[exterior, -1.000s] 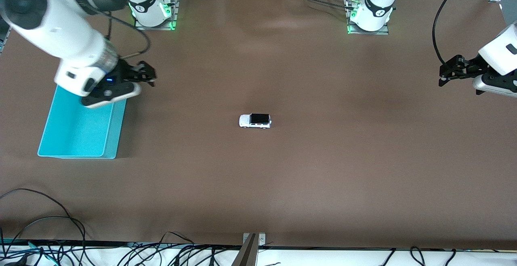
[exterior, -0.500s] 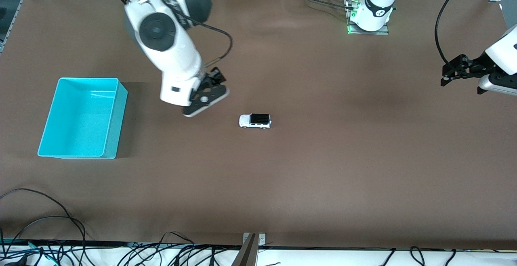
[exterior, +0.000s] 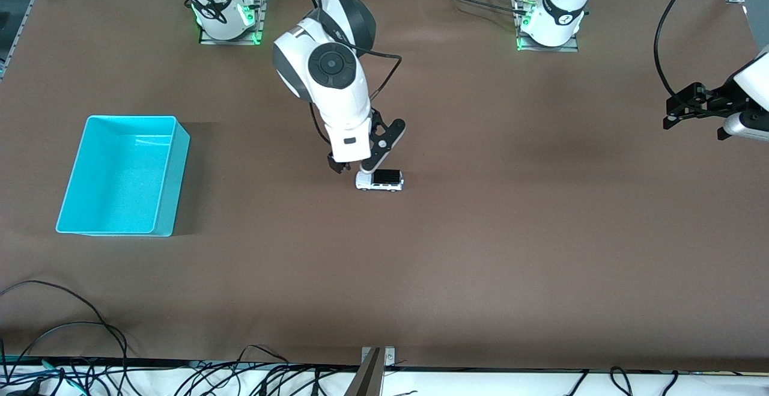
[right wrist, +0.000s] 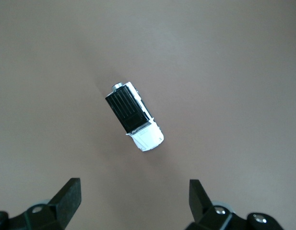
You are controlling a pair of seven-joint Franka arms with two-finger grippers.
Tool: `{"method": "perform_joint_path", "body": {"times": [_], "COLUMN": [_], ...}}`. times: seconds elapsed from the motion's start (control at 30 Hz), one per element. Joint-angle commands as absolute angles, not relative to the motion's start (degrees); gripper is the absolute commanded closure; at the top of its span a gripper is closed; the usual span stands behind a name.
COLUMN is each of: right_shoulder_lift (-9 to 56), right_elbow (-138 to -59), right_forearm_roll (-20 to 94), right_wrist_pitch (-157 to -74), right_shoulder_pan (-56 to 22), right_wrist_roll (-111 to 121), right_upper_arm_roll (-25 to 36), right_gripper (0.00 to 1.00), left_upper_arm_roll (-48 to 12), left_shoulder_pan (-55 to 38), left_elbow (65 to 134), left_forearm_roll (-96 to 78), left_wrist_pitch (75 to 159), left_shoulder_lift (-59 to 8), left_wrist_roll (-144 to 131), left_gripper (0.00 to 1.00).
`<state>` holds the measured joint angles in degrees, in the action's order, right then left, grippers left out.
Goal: Wind and store white jeep toy
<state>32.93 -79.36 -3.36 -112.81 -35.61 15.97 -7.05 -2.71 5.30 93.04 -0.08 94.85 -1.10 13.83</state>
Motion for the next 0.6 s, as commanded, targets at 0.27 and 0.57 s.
{"method": "perform_joint_path", "body": {"times": [0.27, 0.57], "right_shoulder_lift": [38.9, 43.8], "right_elbow": [-77.2, -77.3], "right_forearm_roll": [-6.1, -8.8], "right_wrist_pitch": [-117.3, -123.3], "right_shoulder_pan": [-37.8, -38.0], "right_wrist_roll": [29.8, 29.9], "right_upper_arm_roll": [-6.7, -6.7], "right_gripper": [0.00, 0.00], "left_upper_arm_roll": [-3.2, -3.5], "left_shoulder_pan": [6.1, 5.5], "left_elbow": [91.8, 91.8], "left_forearm_roll": [-1.3, -1.3], "left_wrist_pitch": [93.2, 91.4], "left_shoulder_lift": [-1.4, -1.4], "left_wrist_roll": [13.8, 13.9], "left_gripper": [0.00, 0.00]}}
